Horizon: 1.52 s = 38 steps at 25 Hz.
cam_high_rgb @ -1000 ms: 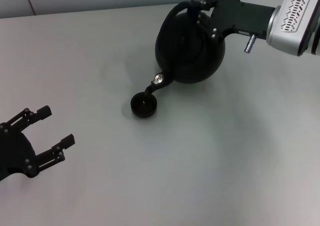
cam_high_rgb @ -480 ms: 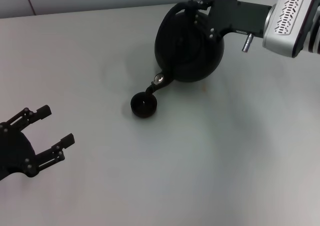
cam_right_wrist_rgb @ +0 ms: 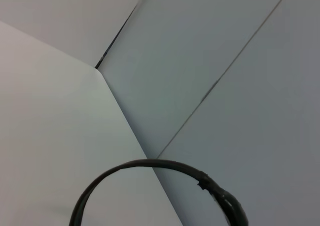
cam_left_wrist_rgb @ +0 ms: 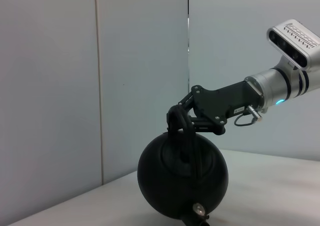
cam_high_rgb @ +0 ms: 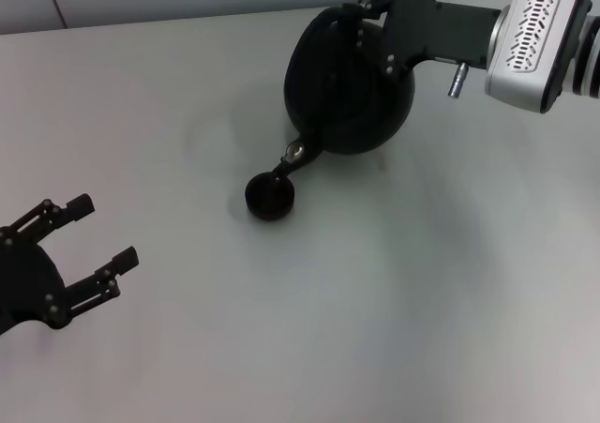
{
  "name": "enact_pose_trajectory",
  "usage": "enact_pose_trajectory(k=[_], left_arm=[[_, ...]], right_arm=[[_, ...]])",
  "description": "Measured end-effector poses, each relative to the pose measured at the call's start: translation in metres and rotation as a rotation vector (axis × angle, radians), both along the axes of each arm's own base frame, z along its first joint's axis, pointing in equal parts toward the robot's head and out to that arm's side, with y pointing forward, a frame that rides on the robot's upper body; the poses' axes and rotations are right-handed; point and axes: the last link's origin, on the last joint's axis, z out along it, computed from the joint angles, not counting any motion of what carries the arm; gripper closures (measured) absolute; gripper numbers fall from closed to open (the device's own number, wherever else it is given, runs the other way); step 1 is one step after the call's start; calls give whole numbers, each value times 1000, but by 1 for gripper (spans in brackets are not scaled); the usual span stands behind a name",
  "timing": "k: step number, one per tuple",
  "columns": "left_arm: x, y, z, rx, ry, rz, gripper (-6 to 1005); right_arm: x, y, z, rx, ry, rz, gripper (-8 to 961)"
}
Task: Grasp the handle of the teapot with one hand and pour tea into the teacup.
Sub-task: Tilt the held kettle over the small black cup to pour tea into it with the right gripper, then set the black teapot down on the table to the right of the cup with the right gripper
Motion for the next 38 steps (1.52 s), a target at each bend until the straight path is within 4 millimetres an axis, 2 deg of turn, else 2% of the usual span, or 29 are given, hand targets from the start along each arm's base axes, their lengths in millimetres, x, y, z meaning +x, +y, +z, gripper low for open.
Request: enact_pose_trajectory(k=[16,28,38], left_arm=[[1,1,1,6,-5,0,187],[0,1,1,13,-8,4,187],[1,2,2,10,-11,3,190]], right_arm=[[-3,1,1,-6,3,1,861],[18,-9,6,-60,188,-227,860],[42,-26,27,3,476,-364,860]])
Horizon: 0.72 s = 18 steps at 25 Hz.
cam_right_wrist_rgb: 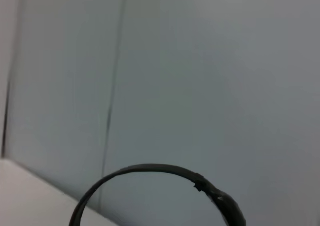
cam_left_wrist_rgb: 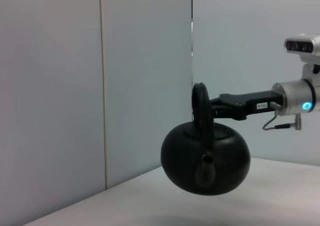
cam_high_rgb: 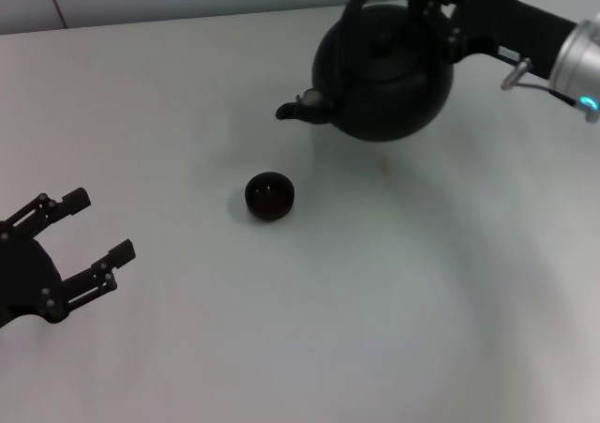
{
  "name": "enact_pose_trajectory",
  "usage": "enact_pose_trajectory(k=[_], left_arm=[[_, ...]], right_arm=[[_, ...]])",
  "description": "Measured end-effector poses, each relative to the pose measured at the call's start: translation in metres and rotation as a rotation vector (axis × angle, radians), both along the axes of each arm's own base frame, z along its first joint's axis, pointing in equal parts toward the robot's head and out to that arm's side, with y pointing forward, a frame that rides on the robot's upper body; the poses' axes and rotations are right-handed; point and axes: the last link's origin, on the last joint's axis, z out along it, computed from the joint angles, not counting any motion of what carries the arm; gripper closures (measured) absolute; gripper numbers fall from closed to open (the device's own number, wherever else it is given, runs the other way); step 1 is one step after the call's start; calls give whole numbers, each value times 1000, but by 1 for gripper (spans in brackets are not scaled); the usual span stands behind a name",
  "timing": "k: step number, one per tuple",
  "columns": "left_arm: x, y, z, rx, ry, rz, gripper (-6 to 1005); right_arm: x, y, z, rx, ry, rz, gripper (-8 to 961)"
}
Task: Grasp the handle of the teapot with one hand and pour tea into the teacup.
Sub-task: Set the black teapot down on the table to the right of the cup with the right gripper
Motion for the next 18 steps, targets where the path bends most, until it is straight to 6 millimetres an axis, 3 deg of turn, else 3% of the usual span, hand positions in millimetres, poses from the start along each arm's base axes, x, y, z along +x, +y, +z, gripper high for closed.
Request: enact_pose_trajectory(k=[9,18], left_arm=[[1,0,1,-2,-4,-5,190],[2,-1,1,-7,-10,-14,190]], right_arm=[[30,-23,-10,-15,124,-133,860],[47,-33,-13,9,141,-186,860]])
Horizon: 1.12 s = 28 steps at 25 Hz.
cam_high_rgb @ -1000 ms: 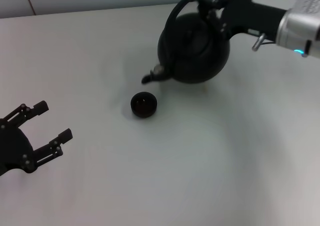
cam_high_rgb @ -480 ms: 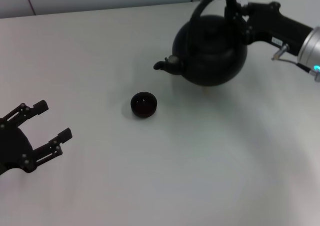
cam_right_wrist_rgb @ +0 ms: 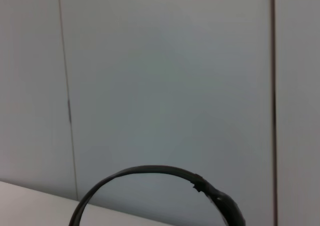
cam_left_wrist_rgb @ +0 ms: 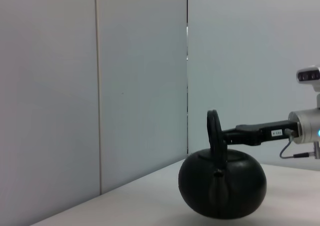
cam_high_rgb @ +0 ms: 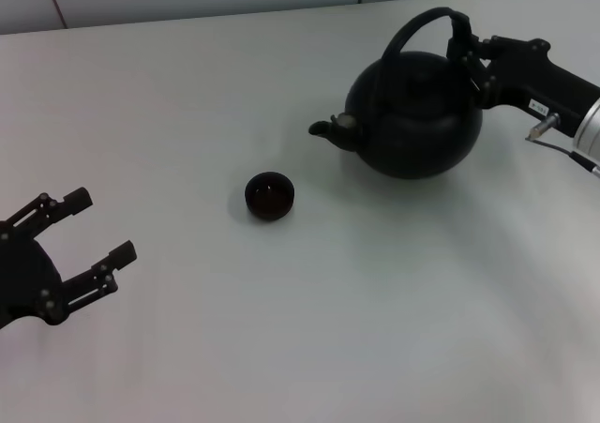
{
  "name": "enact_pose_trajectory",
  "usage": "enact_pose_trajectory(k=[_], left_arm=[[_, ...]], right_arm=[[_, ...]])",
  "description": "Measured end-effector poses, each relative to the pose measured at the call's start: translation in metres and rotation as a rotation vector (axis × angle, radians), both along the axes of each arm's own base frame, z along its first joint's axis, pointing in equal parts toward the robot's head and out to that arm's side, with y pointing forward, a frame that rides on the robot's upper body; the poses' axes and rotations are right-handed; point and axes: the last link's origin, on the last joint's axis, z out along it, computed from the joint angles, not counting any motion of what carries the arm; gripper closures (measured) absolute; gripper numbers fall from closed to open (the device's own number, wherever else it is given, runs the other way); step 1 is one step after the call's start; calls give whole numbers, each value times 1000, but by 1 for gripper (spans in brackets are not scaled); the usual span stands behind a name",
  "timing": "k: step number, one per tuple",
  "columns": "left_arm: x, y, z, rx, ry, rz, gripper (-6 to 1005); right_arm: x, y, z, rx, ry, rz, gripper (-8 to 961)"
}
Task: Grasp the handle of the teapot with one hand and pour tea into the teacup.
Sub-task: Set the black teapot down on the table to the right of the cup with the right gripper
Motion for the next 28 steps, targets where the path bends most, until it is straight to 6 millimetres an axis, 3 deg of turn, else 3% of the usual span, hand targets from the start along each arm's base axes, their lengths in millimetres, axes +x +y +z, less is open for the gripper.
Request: enact_pose_trajectory(k=[28], left_arm=[[1,-5,2,-4,-15,-11,190]], right_arm=[[24,-19,-10,61,14,-80,860]])
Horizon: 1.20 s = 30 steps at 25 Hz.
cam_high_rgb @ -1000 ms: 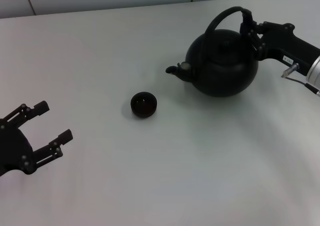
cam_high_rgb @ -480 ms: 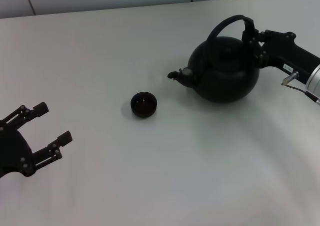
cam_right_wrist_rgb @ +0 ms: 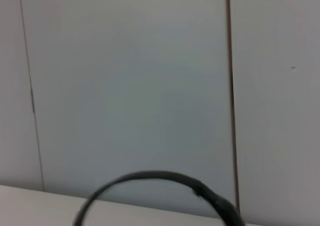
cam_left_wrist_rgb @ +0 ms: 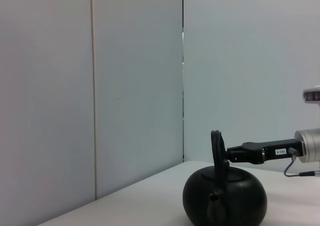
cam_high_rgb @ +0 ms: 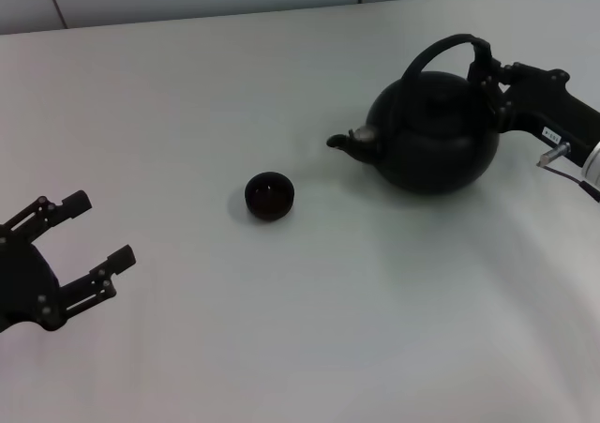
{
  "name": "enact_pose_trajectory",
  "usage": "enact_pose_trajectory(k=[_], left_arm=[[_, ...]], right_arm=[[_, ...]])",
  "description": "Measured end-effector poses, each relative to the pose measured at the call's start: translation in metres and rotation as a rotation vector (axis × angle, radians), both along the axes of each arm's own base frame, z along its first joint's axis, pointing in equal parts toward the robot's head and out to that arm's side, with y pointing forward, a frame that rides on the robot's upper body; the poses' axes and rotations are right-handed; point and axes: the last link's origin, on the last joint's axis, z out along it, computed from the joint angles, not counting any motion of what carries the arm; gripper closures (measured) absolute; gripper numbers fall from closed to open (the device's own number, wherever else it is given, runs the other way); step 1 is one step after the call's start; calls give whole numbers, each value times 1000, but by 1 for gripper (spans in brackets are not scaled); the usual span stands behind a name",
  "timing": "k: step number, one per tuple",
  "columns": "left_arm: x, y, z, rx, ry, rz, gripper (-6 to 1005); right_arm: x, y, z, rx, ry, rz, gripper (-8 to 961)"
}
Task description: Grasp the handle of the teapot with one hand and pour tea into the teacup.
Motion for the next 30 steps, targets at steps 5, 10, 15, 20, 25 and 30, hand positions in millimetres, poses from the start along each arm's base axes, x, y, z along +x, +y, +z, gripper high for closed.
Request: enact_pose_trajectory(k=[5,10,15,20,25,30], left_arm=[[0,0,1,1,1,1,190],[0,-1,1,0,-1,-2,190],[0,-1,0,0,-3,-3,190],[0,-3,-1,-4,-10,3,190],[1,-4,-4,-25,-14,5,190],[5,-1,-9,-96,-11,-2,190]], right_arm=[[3,-2,0,0,0,-17,823],[6,-11,2,6,17,-3,638],[14,-37,12,45,64,27,420],[25,-70,20,93,111,34,394],[20,-99,24,66,152,126,378],[9,-114,21,-136,126,261,378]])
